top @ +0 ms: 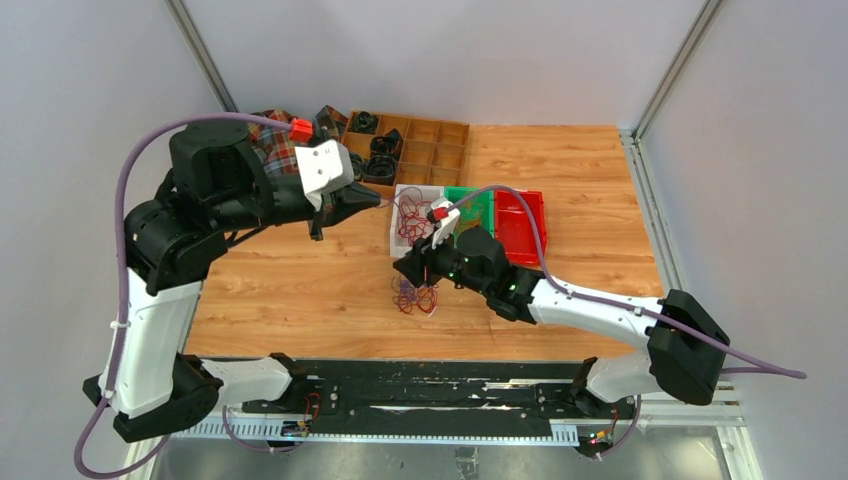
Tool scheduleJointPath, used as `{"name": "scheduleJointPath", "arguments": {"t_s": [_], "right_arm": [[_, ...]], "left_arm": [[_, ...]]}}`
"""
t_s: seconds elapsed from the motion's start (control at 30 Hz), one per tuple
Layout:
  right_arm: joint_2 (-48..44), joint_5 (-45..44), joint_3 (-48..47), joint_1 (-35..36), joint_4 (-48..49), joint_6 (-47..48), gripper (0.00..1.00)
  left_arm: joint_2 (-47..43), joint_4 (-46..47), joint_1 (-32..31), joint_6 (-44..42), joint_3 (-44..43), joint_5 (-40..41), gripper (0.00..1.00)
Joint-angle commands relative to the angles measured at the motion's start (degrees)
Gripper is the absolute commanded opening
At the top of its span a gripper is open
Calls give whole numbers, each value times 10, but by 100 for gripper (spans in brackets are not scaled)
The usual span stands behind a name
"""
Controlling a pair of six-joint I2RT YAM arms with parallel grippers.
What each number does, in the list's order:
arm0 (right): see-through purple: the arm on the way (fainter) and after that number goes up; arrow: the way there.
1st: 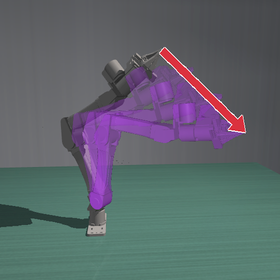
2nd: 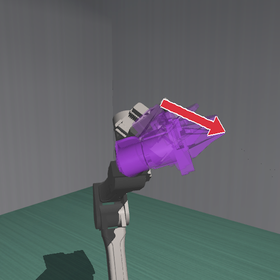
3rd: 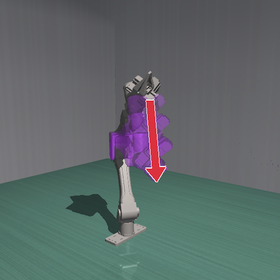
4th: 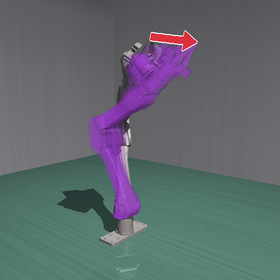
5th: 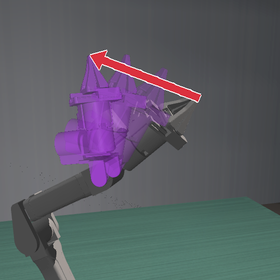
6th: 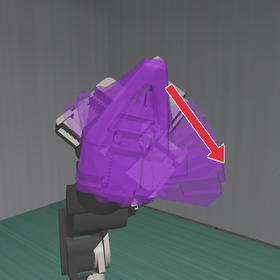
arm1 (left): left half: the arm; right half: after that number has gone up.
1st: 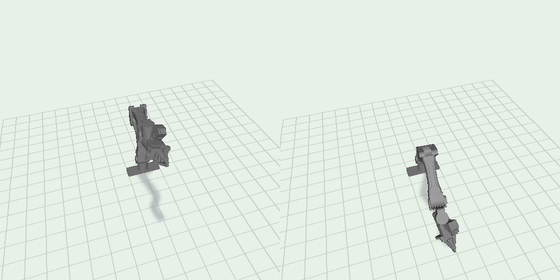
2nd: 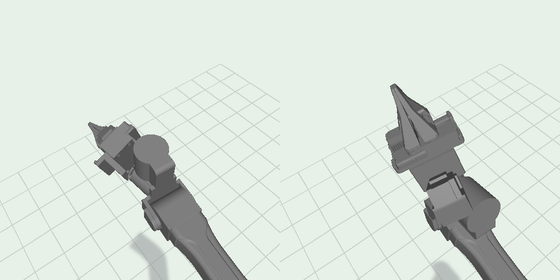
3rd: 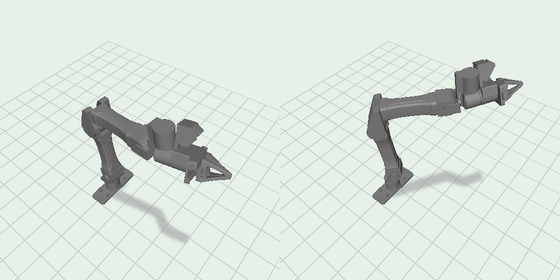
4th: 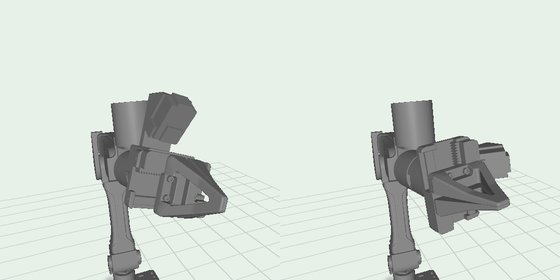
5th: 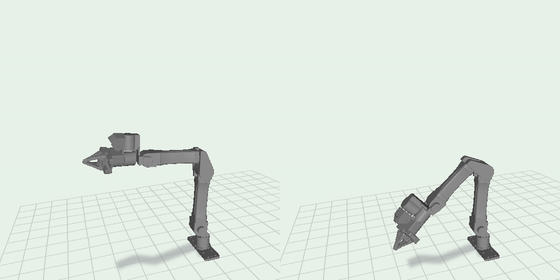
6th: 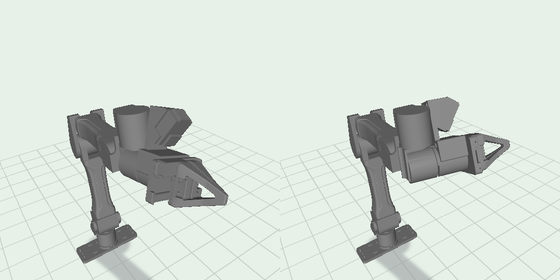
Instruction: Untangle the cables
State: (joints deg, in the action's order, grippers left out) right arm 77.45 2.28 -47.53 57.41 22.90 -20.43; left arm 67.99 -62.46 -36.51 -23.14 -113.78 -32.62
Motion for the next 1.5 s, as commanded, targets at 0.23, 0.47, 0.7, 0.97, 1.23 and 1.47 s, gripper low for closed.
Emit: {"name": "scheduleJointPath", "arguments": {"t_s": [0.23,0.47,0.7,0.97,1.23,1.47], "right_arm": [[-13,-45,107,9,56,-55,39],[-6,-55,144,9,68,-72,39],[-14,-51,153,9,65,-76,40],[-115,-62,63,17,-20,-13,65],[-131,-74,-51,45,-63,65,67],[-103,-64,-83,47,-63,85,64]], "left_arm": [[74,9,-4,-45,-241,127,0],[60,114,-3,-72,-247,212,0],[36,151,-3,-74,-204,218,0],[10,152,-3,-71,-141,194,0],[6,150,-3,-61,-126,178,0],[7,151,-3,-53,-127,163,0]]}}
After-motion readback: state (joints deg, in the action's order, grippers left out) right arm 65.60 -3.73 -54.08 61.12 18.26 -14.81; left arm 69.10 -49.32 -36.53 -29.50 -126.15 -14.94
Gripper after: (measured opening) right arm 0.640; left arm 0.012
